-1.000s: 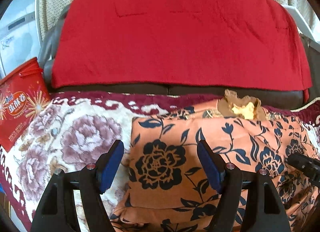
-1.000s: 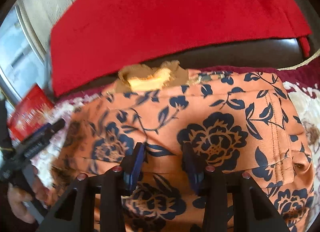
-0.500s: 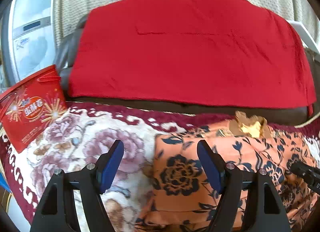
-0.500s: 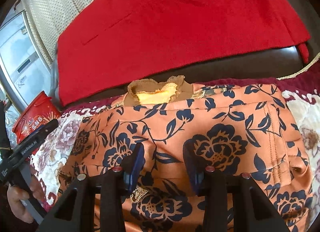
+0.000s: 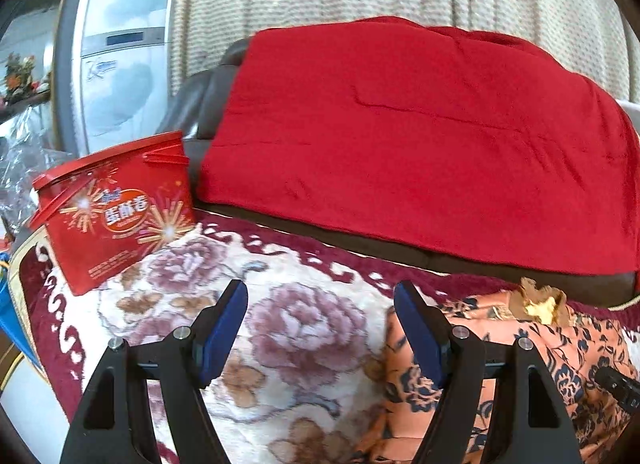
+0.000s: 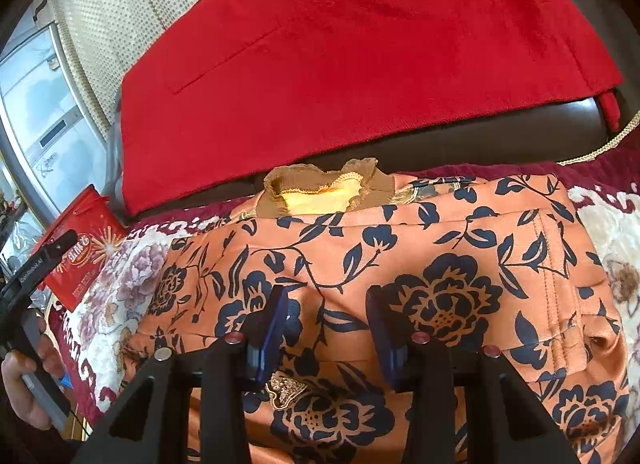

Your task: Fold small clothes

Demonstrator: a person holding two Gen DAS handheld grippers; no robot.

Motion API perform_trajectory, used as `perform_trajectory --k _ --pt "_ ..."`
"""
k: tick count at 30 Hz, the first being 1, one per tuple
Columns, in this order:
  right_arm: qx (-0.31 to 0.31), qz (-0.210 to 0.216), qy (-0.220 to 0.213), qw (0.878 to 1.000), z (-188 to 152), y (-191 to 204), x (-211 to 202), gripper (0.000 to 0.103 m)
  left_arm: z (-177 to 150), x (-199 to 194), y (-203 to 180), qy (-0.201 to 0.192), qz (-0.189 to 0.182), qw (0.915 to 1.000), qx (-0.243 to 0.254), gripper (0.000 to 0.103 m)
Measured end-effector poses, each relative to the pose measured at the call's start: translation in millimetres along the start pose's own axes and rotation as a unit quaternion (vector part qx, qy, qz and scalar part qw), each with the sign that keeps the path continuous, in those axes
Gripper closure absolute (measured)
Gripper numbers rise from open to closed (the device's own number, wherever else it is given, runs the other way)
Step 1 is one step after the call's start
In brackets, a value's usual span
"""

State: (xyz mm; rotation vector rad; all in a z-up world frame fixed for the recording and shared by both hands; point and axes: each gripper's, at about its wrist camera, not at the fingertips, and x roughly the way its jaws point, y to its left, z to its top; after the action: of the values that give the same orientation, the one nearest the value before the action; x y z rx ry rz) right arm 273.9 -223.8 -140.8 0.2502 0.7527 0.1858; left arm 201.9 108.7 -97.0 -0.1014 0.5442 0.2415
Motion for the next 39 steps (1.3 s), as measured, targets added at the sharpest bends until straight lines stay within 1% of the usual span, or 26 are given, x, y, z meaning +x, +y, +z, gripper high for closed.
perform_trajectory --k 7,10,18,25,29,32,35,39 --pt "-0.002 0.005 -0.003 1.0 0.7 1.8 1.6 0.059 4.6 -8.5 31.5 -0.024 0.031 0.999 -0.019 0.027" --pt "-0.003 0.005 -0.004 1.0 0.3 3.8 2.3 0.059 5.3 -10.2 45.0 -0.026 0.04 0.9985 -0.028 0.027" --pt "-0.006 0.01 -0.006 1.0 1.1 9.7 5.2 0.059 5.5 -17.0 59.5 -0.032 0.049 0.9978 -0.03 0.027" --pt "-0.005 0.01 -0.01 1.0 1.5 10.4 4.0 0.059 5.5 -17.8 61.9 -0.036 0.055 0.9974 -0.028 0.027" --pt "-0.004 0.001 -0.014 1.0 3.3 6.1 0.6 0.059 5.3 -15.2 56.5 -0.034 0.056 0.9975 -0.025 0.027" --pt "0.009 -0.005 -0.019 1.0 3.9 -4.0 -4.3 0.059 6.7 -17.6 49.7 -0.038 0.053 0.9976 -0.023 0.027" --pt "0.025 -0.009 -0.023 0.999 5.7 -15.9 -8.9 0.059 7.2 -22.0 42.5 -0.047 0.054 0.9973 -0.016 0.027" --pt "0.032 -0.019 -0.024 0.999 7.1 -27.2 -12.6 0.059 8.3 -26.1 37.3 -0.055 0.061 0.9966 -0.007 0.027"
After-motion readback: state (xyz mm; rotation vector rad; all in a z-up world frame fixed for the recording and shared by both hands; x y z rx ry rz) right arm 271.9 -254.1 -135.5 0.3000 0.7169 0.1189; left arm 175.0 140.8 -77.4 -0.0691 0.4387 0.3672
